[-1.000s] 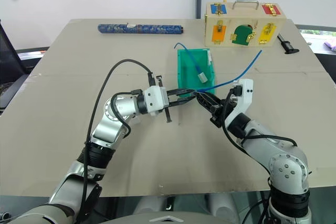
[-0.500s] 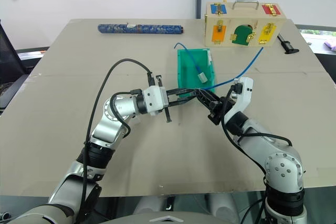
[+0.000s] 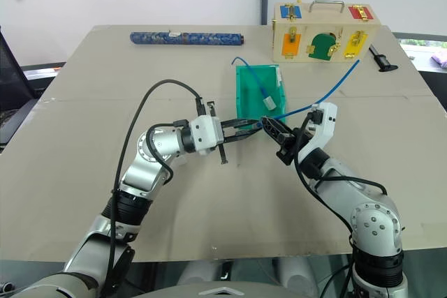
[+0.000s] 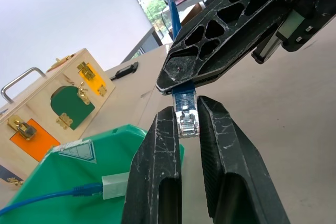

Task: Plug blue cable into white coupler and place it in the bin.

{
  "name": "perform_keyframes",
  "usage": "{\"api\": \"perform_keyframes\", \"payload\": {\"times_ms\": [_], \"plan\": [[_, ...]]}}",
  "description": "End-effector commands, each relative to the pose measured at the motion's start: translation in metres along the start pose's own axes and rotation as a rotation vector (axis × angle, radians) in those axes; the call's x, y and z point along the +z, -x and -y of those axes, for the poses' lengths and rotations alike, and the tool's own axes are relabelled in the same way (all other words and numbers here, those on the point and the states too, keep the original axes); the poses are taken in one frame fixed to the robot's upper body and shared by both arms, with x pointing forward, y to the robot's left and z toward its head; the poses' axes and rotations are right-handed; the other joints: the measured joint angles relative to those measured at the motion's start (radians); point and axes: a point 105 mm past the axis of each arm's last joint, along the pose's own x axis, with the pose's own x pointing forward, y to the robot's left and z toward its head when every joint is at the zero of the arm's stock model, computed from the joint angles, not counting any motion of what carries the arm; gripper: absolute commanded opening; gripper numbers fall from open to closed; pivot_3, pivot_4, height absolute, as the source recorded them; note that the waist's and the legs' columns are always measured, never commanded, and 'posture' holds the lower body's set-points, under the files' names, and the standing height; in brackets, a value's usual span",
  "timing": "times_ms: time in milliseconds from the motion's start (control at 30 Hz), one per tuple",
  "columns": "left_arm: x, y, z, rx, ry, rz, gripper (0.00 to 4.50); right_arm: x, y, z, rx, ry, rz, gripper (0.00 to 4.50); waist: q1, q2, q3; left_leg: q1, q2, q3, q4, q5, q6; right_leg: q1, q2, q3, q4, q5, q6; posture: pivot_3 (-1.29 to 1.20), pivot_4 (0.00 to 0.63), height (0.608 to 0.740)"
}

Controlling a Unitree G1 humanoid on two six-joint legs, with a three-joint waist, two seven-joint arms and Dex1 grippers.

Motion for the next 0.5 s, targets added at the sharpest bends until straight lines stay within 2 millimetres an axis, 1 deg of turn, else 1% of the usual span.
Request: {"api": "perform_keyframes", "payload": {"times_ms": [33,133,200,233,267,300,400,433,500], "plan": [[0.01,-0.001,-0.002,0.005,-0.029,0.035,0.0,0.002,0.001,-0.016,0.082,0.004,0.004,0.13,0.0,0.0,0.0,0.0,0.0,0.0,0.0,0.0,0.0,0.0,0.0,0.0,0.0,0.0,0.0,0.0,0.15,0.74],[0.009,0.003,0.0,0.0,0.029,0.042,0.0,0.003,0.001,-0.017,0.086,0.002,0.007,0.13,0.0,0.0,0.0,0.0,0.0,0.0,0.0,0.0,0.0,0.0,0.0,0.0,0.0,0.0,0.0,0.0,0.15,0.74],[0.009,0.007,0.0,0.011,0.1,0.047,0.97,0.004,0.001,-0.017,0.087,0.0,0.01,0.0,-0.001,0.0,0.0,0.0,0.0,0.0,0.0,0.0,0.0,0.0,0.0,0.0,0.0,0.0,0.0,0.0,0.15,0.74],[0.009,0.012,-0.002,0.031,0.134,0.041,1.4,0.005,0.001,-0.016,0.088,-0.001,0.012,0.0,-0.002,0.0,0.0,0.0,0.0,0.0,0.0,0.0,0.0,0.0,0.0,0.0,0.0,0.0,0.0,0.0,0.15,0.74],[0.009,0.017,-0.005,0.05,0.178,0.035,1.73,0.005,0.0,-0.016,0.089,-0.001,0.012,0.0,-0.003,0.0,0.0,0.0,0.0,0.0,0.0,0.0,0.0,0.0,0.0,0.0,0.0,0.0,0.0,0.0,0.15,0.74],[0.008,0.021,-0.006,0.063,0.205,0.029,2.32,0.006,0.0,-0.015,0.089,-0.001,0.013,0.0,-0.004,0.0,0.0,0.0,0.0,0.0,0.0,0.0,0.0,0.0,0.0,0.0,0.0,0.0,0.0,0.0,0.15,0.74],[0.002,0.047,-0.006,0.061,0.344,-0.057,3.87,0.007,0.001,-0.011,0.086,0.01,0.011,0.0,-0.007,0.0,0.0,0.0,0.001,0.0,0.0,0.0,0.0,0.0,0.001,0.0,0.0,0.0,0.0,0.0,0.15,0.74],[0.001,0.057,-0.01,0.085,0.377,-0.086,4.33,0.009,0.002,-0.01,0.086,0.014,0.016,0.0,-0.008,0.001,0.0,0.001,0.001,0.0,-0.001,0.0,0.0,0.0,0.001,0.0,0.0,0.0,0.0,0.0,0.15,0.74],[0.0,0.079,-0.019,0.131,0.436,-0.135,4.33,0.011,0.002,-0.007,0.084,0.019,0.022,0.0,-0.008,0.001,0.001,0.001,0.002,-0.001,-0.001,0.0,0.0,0.0,0.001,0.0,0.0,0.0,0.0,0.0,0.15,0.74]]}}
